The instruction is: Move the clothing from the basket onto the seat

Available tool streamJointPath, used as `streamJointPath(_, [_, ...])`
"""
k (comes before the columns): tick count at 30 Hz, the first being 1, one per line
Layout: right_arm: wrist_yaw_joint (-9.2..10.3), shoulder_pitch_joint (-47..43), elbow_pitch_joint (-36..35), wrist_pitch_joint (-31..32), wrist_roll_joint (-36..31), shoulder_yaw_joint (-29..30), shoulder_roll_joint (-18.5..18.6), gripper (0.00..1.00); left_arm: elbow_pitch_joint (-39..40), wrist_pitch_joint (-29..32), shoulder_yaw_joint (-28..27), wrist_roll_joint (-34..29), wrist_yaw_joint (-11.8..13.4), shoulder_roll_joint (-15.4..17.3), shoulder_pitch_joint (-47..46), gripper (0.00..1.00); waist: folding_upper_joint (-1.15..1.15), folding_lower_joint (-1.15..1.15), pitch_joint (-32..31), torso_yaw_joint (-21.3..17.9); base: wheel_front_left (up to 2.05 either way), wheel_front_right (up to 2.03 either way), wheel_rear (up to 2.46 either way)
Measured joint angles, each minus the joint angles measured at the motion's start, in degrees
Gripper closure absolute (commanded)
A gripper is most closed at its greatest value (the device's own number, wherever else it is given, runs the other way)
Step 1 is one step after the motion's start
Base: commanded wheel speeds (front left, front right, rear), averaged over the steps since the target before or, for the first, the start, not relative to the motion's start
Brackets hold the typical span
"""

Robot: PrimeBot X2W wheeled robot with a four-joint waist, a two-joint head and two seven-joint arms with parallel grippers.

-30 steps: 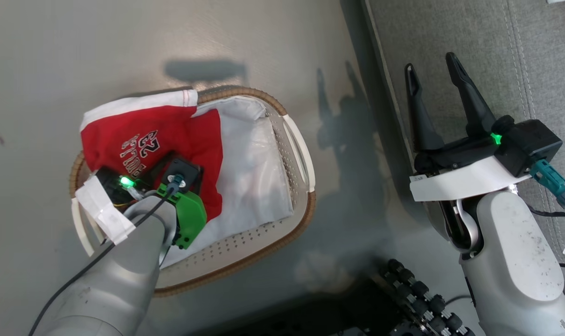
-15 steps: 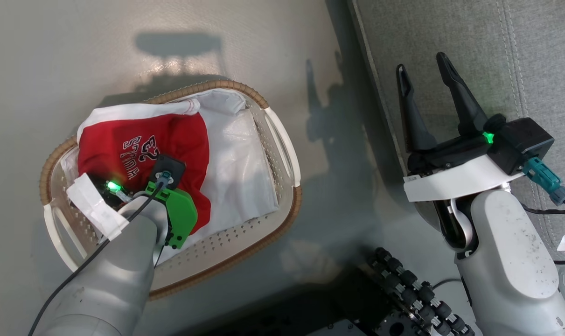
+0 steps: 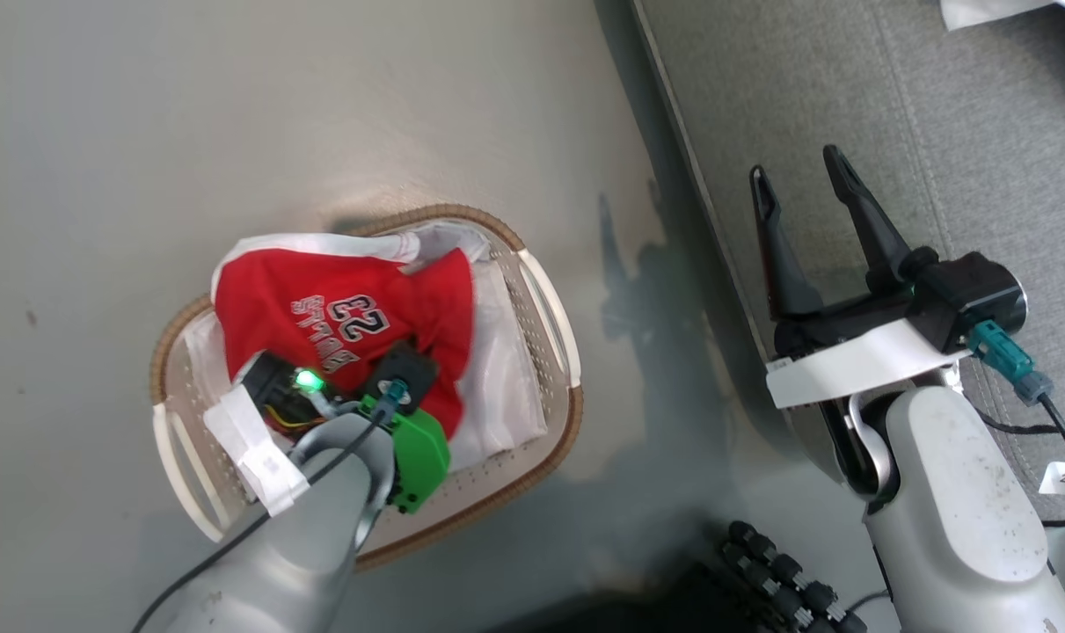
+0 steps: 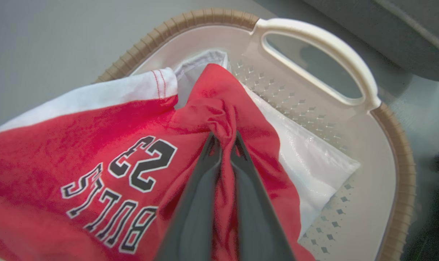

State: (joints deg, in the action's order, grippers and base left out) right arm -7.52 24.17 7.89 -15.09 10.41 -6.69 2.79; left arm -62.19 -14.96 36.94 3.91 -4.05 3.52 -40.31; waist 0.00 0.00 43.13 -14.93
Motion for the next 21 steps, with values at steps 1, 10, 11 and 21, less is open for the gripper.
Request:
streamJointPath(1, [0.00, -0.4, 0.3, 0.0, -0.4, 0.2, 0.0, 0.00, 2.7, 0.0, 0.2, 0.0, -0.1, 0.0, 1.2, 1.00, 0.00, 0.00, -1.0, 0.3, 0.00, 0.00, 0.00])
streamJointPath(10, [-0.01, -6.0, 3.6, 0.0, -3.4, 2.4, 0.0, 0.00, 20.9, -0.1, 0.8, 0.2, -0.8, 3.0, 10.6, 1.00, 0.00, 0.00, -11.2, 3.1, 0.00, 0.00, 0.00])
streamJointPath(11, [-0.01, -6.6, 3.9, 0.0, -3.6, 2.5, 0.0, 0.00, 22.6, -0.1, 0.8, 0.2, -0.8, 3.2, 11.3, 1.00, 0.00, 0.00, -12.5, 3.5, 0.00, 0.00, 0.00])
streamJointPath(21, [0.00, -12.0, 6.0, 0.0, -4.5, 1.4, 0.0, 0.00, 34.5, -0.2, 2.5, -0.8, -1.8, 7.0, 14.7, 1.00, 0.00, -0.01, -25.7, 6.9, 0.00, 0.00, 0.00])
